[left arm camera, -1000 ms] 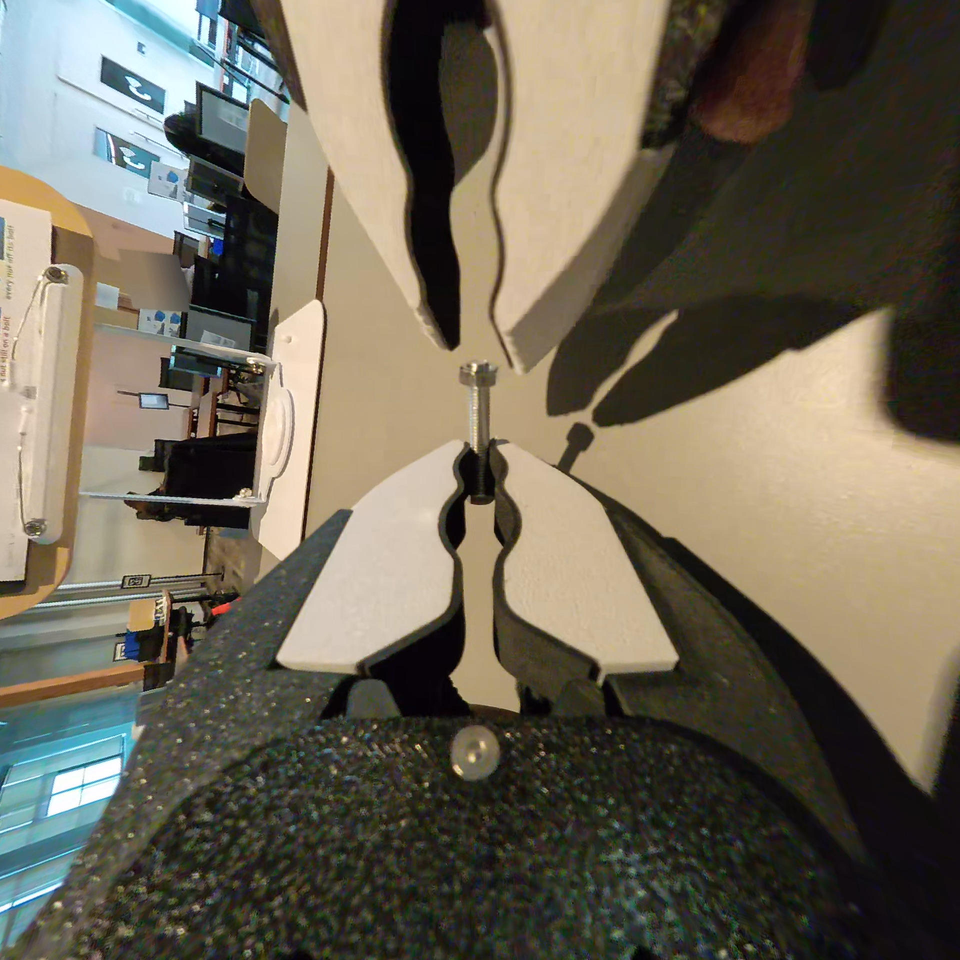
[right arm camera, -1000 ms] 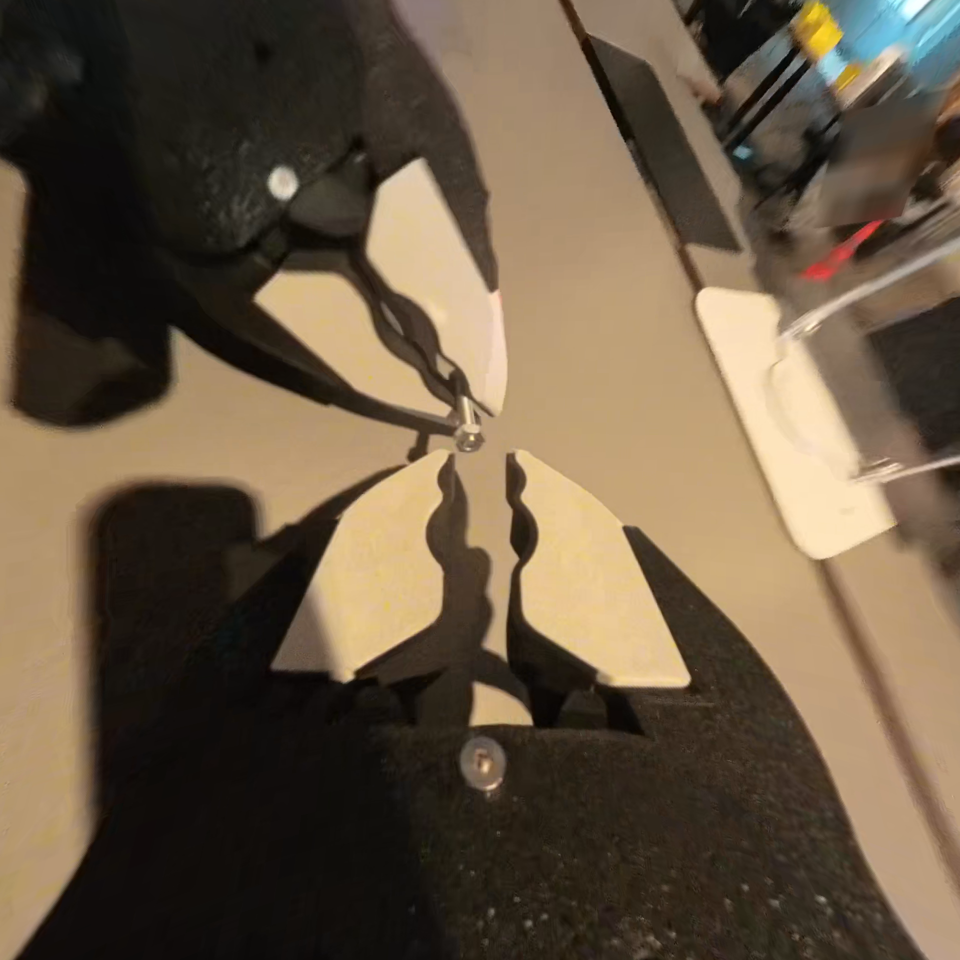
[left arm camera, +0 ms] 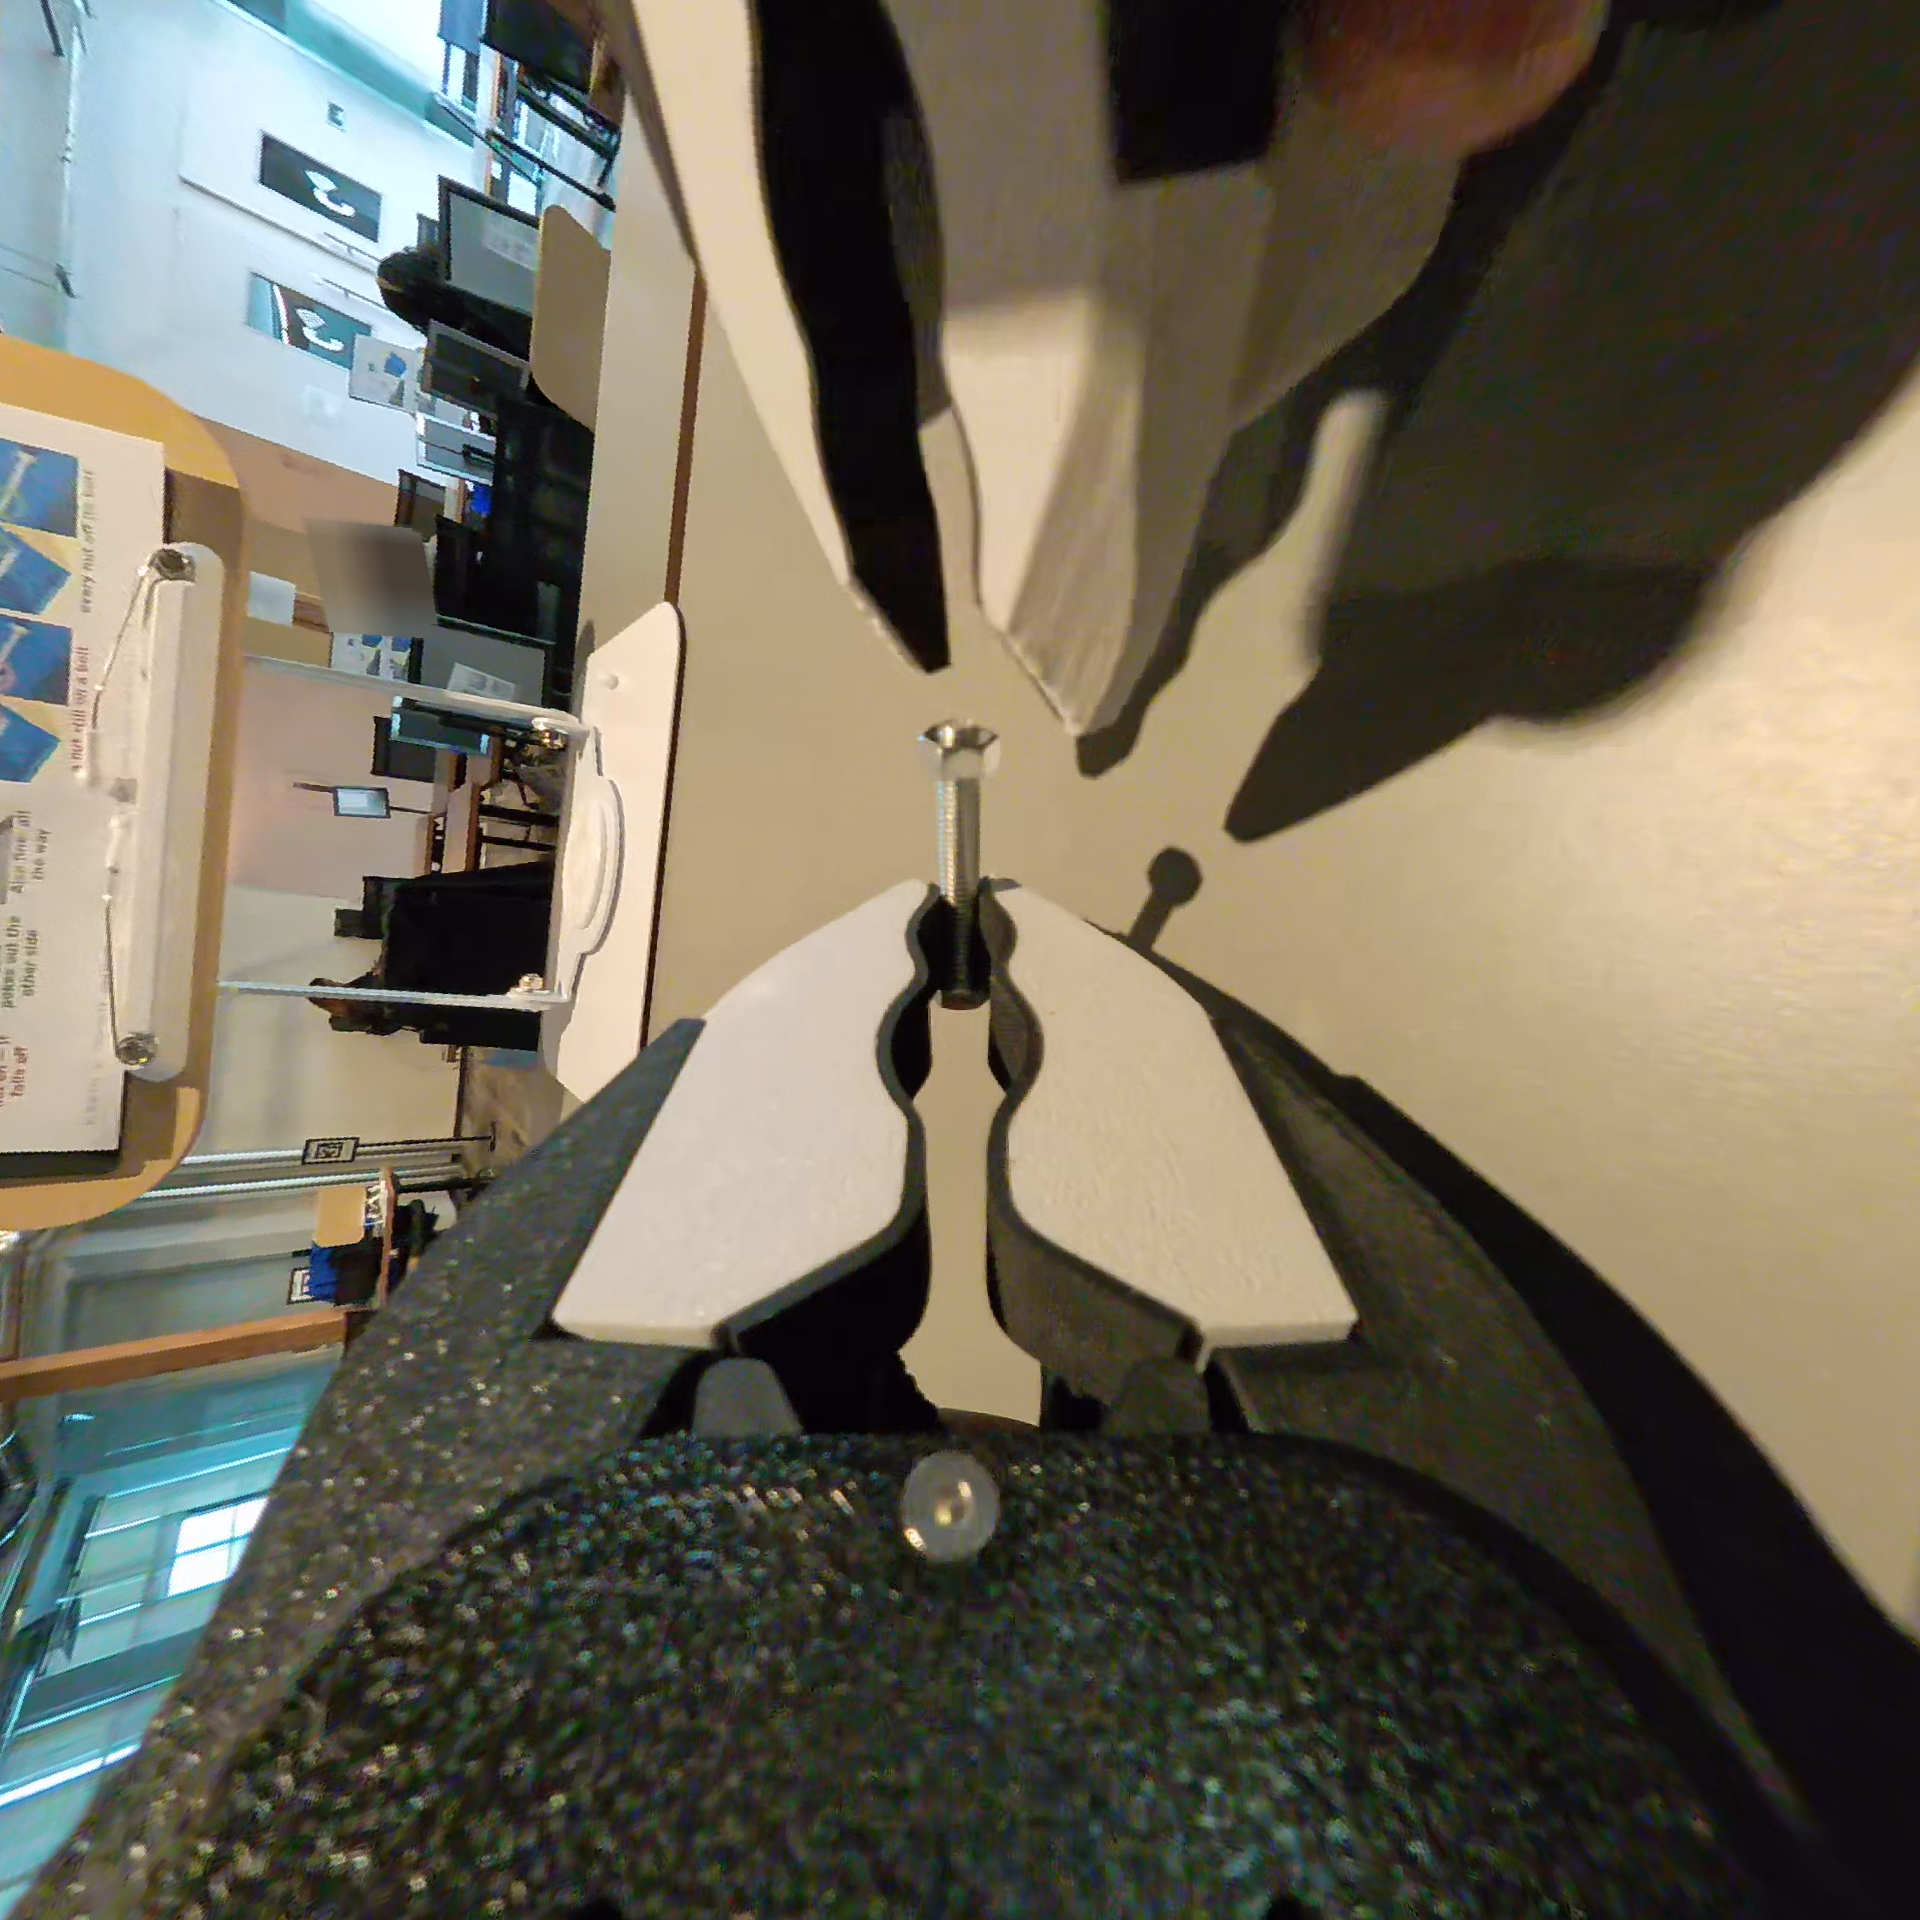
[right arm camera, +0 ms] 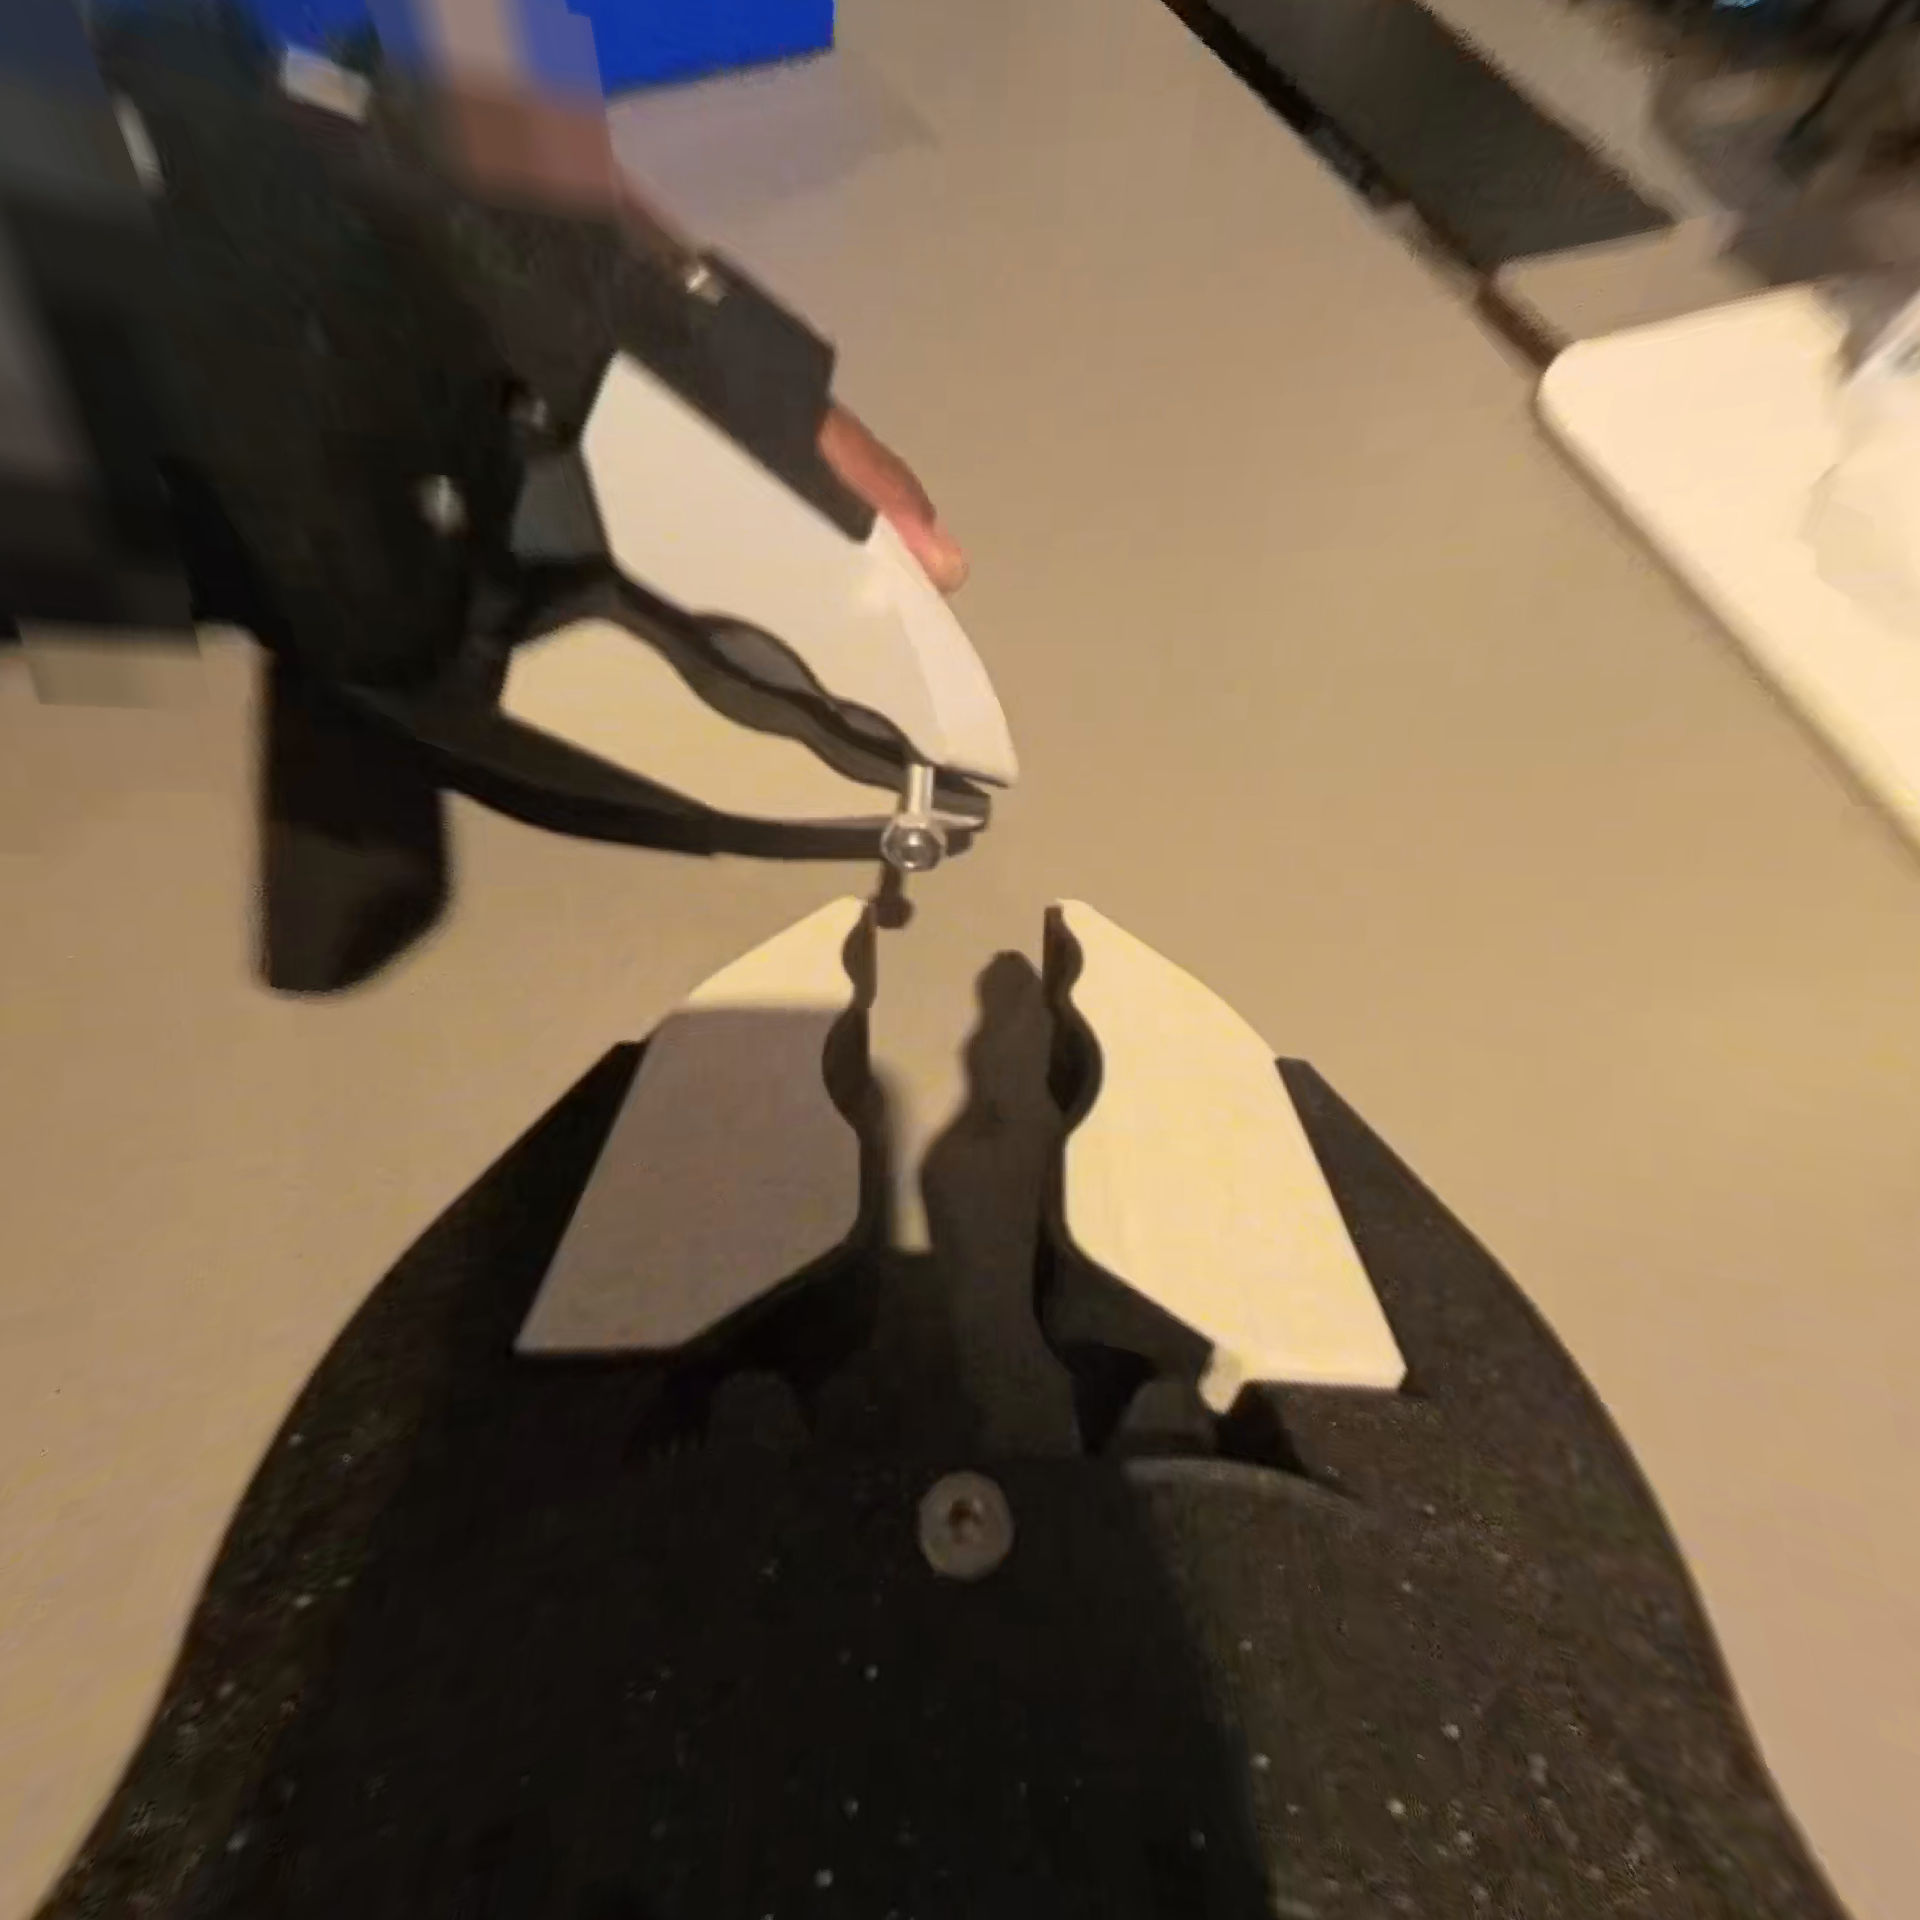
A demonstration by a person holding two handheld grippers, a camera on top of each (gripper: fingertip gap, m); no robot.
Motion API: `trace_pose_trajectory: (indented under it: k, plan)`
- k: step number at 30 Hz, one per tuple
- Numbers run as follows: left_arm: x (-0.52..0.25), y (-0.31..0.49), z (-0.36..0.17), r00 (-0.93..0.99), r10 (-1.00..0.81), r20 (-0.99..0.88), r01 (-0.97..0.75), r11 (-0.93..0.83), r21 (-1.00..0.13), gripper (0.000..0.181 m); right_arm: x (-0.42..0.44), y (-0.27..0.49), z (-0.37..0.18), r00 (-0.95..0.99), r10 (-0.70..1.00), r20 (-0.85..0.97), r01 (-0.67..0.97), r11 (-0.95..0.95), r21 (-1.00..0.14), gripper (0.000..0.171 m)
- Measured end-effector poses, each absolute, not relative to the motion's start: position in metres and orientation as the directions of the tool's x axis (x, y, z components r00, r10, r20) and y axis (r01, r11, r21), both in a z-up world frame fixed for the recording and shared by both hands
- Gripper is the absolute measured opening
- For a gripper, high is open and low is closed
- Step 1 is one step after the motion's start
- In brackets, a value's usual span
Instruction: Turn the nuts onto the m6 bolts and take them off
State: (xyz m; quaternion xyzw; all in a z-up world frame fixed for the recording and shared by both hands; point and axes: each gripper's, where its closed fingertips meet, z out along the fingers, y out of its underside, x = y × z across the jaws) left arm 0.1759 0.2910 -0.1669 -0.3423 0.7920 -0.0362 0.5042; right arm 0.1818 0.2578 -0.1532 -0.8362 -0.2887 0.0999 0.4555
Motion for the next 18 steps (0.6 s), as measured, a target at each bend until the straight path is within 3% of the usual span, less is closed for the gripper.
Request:
trace_pose_trajectory:
  k: [4,8,11,15,18]
  plan:
    - [0.175,0.289,-0.17,-0.275,-0.585,-0.763,-0.503,0.764,-0.405,0.006,0.181,0.259,-0.153,0.629,0.561,0.538,0.731,-0.191,-0.655,0.031]
    - [0.176,0.289,-0.169,-0.271,-0.586,-0.764,-0.5,0.764,-0.408,0.006,0.171,0.259,-0.149,0.608,0.553,0.57,0.741,-0.137,-0.657,0.029]
    - [0.177,0.287,-0.168,-0.271,-0.577,-0.77,-0.495,0.77,-0.403,0.005,0.172,0.26,-0.149,0.626,0.548,0.555,0.729,-0.16,-0.665,0.012]
    - [0.176,0.293,-0.169,-0.264,-0.549,-0.793,-0.516,0.775,-0.365,0.005,0.172,0.263,-0.153,0.775,0.531,0.342,0.564,-0.339,-0.753,0.01]
    - [0.175,0.297,-0.165,-0.251,-0.531,-0.809,-0.52,0.779,-0.35,0.005,0.165,0.264,-0.15,0.893,0.441,-0.085,0.182,-0.528,-0.829,0.01]
